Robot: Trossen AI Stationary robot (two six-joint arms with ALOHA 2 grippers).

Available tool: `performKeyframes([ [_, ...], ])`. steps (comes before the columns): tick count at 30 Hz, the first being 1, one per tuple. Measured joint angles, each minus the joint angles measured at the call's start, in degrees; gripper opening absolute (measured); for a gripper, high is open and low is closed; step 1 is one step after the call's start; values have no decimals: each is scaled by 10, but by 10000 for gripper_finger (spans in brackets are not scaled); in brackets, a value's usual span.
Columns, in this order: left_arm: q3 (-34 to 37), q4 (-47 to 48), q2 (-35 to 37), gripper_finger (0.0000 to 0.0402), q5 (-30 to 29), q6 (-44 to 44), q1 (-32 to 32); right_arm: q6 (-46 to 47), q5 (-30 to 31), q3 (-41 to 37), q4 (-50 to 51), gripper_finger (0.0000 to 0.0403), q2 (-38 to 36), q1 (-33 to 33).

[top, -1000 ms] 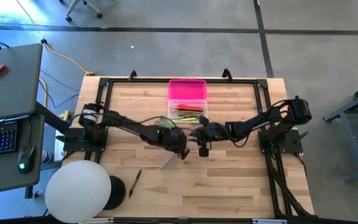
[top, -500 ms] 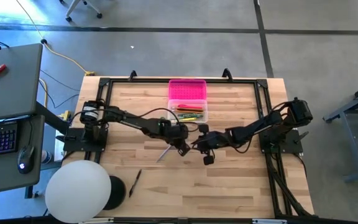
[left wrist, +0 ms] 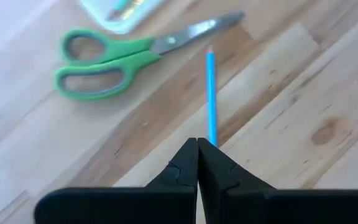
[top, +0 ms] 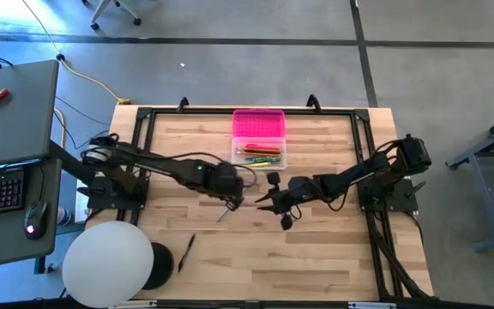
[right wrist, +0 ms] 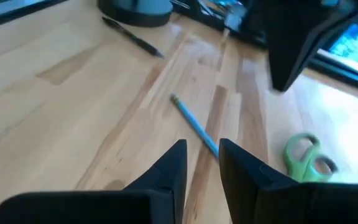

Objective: Pick & place school supplies into a supply box
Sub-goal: Put the blue pencil into the supply box

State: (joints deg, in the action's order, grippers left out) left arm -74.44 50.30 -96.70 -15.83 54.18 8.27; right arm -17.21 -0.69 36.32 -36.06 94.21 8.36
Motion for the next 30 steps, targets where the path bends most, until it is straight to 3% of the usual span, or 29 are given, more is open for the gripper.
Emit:
performKeyframes([
  [6, 0, 27, 51, 31, -43, 42, 34, 3, -95, 20, -32, 73, 20, -32],
  [11, -6, 26, 86, 37, -94, 44, 54, -26, -113, 110, 4, 73, 96, -56],
  [14, -18, 19, 100, 41, -134, 40, 65, -43, -158, 169, 52, 73, 155, -77],
  [23, -30, 21, 105, 31, -140, 0, 83, -53, -316, 279, 93, 73, 270, -134],
  [30, -30, 23, 104, 41, -136, -2, 83, -103, -329, 302, 92, 73, 326, -141],
])
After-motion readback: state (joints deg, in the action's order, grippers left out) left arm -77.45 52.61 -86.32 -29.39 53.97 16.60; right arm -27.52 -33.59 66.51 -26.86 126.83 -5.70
